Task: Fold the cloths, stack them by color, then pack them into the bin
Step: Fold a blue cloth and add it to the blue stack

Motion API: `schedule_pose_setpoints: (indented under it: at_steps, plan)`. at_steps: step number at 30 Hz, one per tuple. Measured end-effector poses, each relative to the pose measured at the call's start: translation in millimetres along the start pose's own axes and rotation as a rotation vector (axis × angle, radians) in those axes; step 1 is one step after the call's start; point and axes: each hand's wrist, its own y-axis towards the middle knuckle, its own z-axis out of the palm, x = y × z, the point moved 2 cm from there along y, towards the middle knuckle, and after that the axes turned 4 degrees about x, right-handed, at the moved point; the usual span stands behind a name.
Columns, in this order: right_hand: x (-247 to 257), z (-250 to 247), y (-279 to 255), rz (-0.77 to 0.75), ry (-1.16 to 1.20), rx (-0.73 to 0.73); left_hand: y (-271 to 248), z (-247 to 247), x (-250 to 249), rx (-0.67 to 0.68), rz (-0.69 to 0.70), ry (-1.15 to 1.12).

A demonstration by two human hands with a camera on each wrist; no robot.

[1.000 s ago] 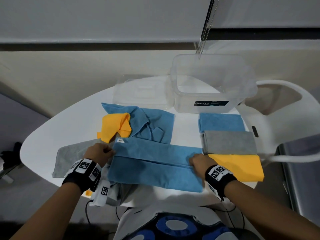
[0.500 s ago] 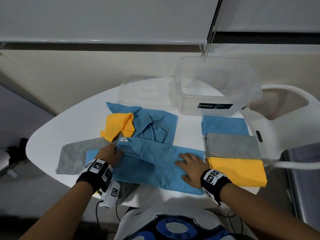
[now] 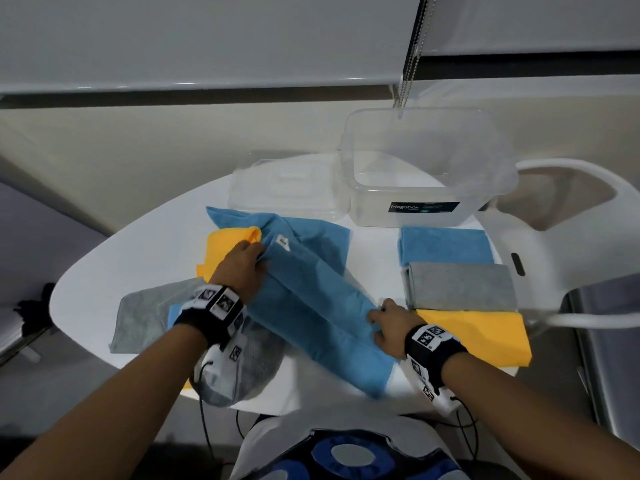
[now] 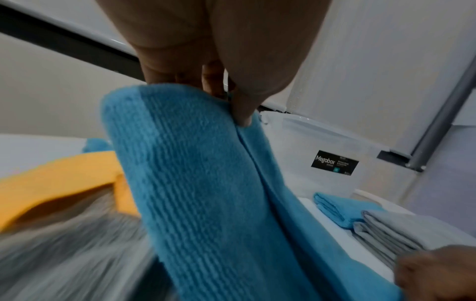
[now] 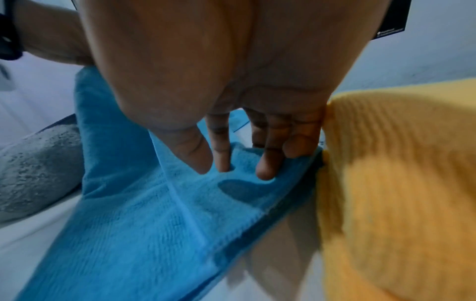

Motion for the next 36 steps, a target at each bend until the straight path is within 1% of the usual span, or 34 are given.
schedule_pose_setpoints:
  at_steps: [3,6,8,10,12,14,17,20,22,25,27,29,31,33,34,36]
  plan:
    - [1,1,-7,-0.01,0.006,0.05,38,-4,-22,-0.011,0.103,0.025]
    - [5,9,-14,-0.082,0.054,0.071,79,1,-43,-0.001,0.175,0.124]
    - [7,14,-18,-0.136,0.09,0.059,101,8,-60,0.008,0.187,0.265]
    - [4,15,-23,-0.1,0.137,0.028,115,19,-72,0.024,0.186,0.323]
    - [-2,17,-27,-0.063,0.175,-0.005,119,32,-75,0.07,0.154,0.326]
    - [-7,20,-29,-0.065,0.18,-0.013,110,46,-75,0.111,0.11,0.287]
    - [-10,12,-28,-0.084,0.193,-0.036,76,64,-71,0.099,0.097,0.173]
    - [-6,1,-21,-0.107,0.2,-0.072,29,85,-57,0.194,0.086,0.179]
    - [-5,-4,-9,-0.077,0.183,-0.033,1,99,-46,0.252,0.041,0.196]
    - [-6,-3,7,-0.003,0.121,0.05,-32,119,-32,0.345,-0.023,0.159]
    - [-8,1,12,-0.001,0.095,0.09,-50,131,-24,0.382,-0.018,0.129]
    - [-9,4,13,-0.027,0.108,0.104,-65,136,-20,0.356,0.041,0.101]
    - [-10,7,13,-0.063,0.122,0.101,-77,142,-23,0.329,0.215,0.132]
    - [-9,8,8,-0.093,0.105,0.098,-88,147,-27,0.329,0.383,0.244]
    - [-9,10,5,-0.115,0.084,0.09,-92,150,-27,0.337,0.419,0.279]
    - [-9,11,-2,-0.17,0.024,0.055,-96,154,-24,0.374,0.426,0.311]
